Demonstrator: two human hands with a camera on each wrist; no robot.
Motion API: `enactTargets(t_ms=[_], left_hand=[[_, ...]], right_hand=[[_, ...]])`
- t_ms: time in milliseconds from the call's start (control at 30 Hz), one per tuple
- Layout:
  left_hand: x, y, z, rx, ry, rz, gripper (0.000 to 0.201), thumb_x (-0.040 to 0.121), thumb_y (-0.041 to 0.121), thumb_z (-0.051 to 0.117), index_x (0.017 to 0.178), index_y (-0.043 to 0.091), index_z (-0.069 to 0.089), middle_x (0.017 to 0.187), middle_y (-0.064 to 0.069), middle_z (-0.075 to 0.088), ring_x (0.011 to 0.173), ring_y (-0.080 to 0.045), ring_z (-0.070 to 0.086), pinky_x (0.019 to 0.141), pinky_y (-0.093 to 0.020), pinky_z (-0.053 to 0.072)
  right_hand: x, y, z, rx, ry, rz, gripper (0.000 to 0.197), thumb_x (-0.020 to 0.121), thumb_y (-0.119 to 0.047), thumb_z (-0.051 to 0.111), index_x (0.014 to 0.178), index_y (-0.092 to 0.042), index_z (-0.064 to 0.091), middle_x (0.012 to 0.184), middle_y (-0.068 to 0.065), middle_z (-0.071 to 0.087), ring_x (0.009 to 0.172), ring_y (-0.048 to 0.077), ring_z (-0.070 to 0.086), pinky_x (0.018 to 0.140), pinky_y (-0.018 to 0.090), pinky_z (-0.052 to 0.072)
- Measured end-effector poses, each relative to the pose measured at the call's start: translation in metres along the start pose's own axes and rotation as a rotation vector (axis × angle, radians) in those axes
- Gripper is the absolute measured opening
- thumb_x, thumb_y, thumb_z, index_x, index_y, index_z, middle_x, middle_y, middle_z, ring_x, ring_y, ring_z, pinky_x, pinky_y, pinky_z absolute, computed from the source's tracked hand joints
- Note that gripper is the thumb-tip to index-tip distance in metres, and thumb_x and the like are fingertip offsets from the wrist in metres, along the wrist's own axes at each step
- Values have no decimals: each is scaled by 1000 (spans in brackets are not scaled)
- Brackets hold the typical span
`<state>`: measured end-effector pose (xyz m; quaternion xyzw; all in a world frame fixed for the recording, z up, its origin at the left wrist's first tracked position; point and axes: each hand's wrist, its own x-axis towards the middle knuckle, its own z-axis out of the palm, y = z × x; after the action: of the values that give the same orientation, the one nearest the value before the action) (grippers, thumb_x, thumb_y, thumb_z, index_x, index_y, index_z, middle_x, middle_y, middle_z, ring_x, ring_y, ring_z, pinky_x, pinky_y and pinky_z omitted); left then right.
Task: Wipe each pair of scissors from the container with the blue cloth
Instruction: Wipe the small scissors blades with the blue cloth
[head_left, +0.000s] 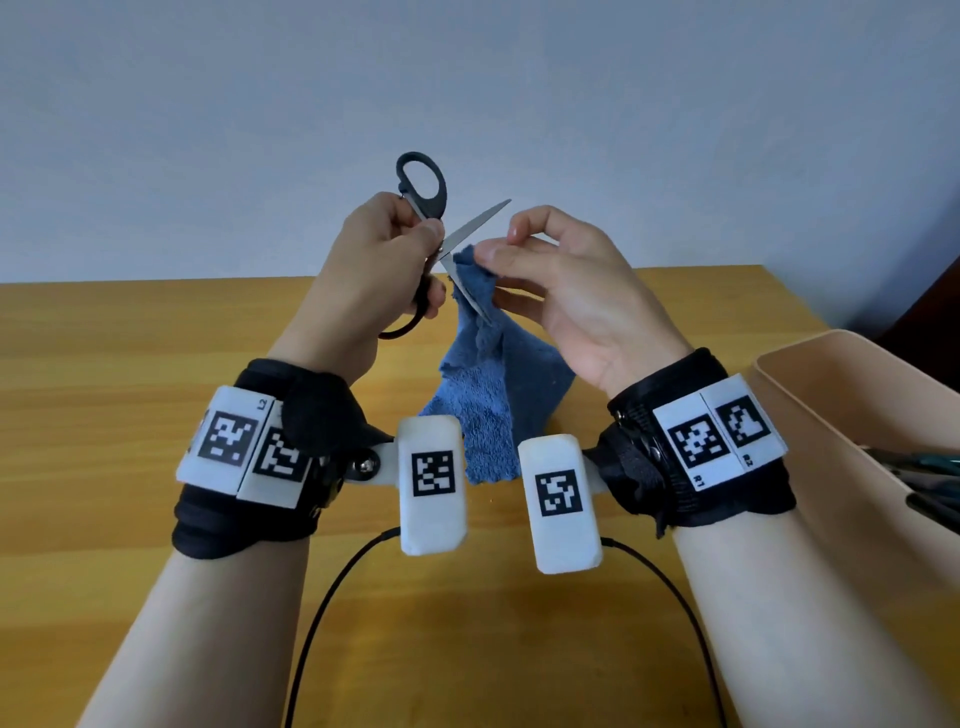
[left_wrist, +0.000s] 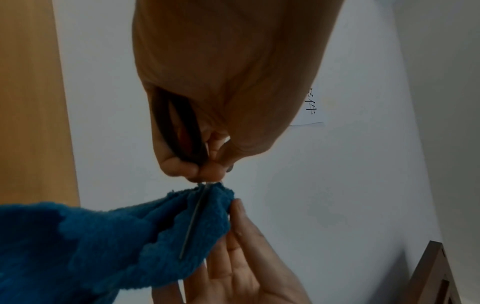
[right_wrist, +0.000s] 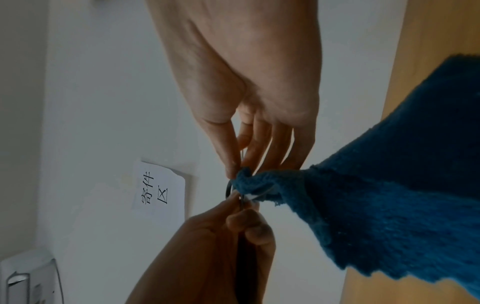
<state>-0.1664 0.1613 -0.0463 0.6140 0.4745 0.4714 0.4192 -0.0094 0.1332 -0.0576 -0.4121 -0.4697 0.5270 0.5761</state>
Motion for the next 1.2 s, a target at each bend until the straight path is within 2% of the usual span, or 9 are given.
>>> enactTargets(t_ms=[133,233,300,433,567,700,833,967,1200], left_hand=[[-1,-1,2,3,-10,16,11,105,14,49,96,11,44,77,-1,47,42,-11,51,50,-23,46],[-1,0,4,-3,-28,36,6,105,14,50,100,10,47,79,-3,50,42,-12,50,49,-25,45],[-2,2,6,-3,-39,58,6,105,12,50,100,10,47,76,-4,51,42,-12,49,48,-25,45],[-5,4,10,43,-65,131,18,104,9,48,88,14,42,72,-8,50,41,-13,49,45,-20,40],[-6,4,13,50,-47,136,19,103,8,49,87,16,40,72,-7,50,39,-13,48,43,-19,39],[-6,4,13,57,-24,155,19,102,9,49,87,16,40,73,-1,49,39,-13,49,45,-21,36],[-4,4,4,11,61,191,16,101,11,49,89,15,40,76,3,47,42,-15,48,52,-30,36],[-2,5,-3,-44,124,197,17,102,10,49,88,15,39,80,-2,46,42,-16,46,51,-29,42],[3,4,-24,-104,256,176,19,101,11,46,85,19,41,83,0,46,45,-12,47,53,-28,45]], right_hand=[[0,0,3,-13,-1,32,20,90,7,57,89,-12,51,91,17,70,80,28,64,80,35,53],[0,2,5,-41,8,12,25,86,11,63,91,-11,51,84,13,66,78,30,60,80,37,51],[-1,4,5,-41,24,13,25,86,8,68,91,-10,51,83,14,66,81,32,60,83,42,50],[-2,4,8,-47,33,22,28,86,-2,74,89,-11,47,90,30,67,82,40,63,93,61,50],[-2,2,11,-53,14,35,34,77,-4,77,89,-12,46,87,30,65,81,40,63,96,67,45],[-2,1,11,-82,2,46,37,69,-6,77,84,-14,45,101,42,63,84,38,60,89,60,49],[0,5,5,-119,-39,65,37,78,6,74,80,-15,44,81,11,71,83,29,56,76,37,47],[0,4,5,-155,-67,54,38,79,7,73,78,-16,43,82,13,69,82,29,58,79,38,46],[-1,7,-2,-255,-65,77,39,79,11,72,76,-15,43,74,4,71,71,21,63,69,28,51]])
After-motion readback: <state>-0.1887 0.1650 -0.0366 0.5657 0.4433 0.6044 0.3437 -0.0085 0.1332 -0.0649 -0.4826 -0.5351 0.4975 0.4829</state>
